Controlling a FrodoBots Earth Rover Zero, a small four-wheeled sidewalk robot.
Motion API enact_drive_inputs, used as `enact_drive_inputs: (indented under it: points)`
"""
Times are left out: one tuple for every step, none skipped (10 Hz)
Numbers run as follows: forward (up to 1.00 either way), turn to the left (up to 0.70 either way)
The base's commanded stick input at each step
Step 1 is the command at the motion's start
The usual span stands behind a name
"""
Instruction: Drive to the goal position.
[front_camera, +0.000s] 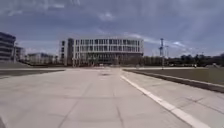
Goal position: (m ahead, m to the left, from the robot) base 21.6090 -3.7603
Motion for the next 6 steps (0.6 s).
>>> enact_drive_inputs:
  points:
    - [0.7, -0.12]
    - [0.7, 0.0]
    - [0.7, 0.0]
    - [0.7, 0.0]
    - [0.7, 0.0]
    - [0.7, 0.0]
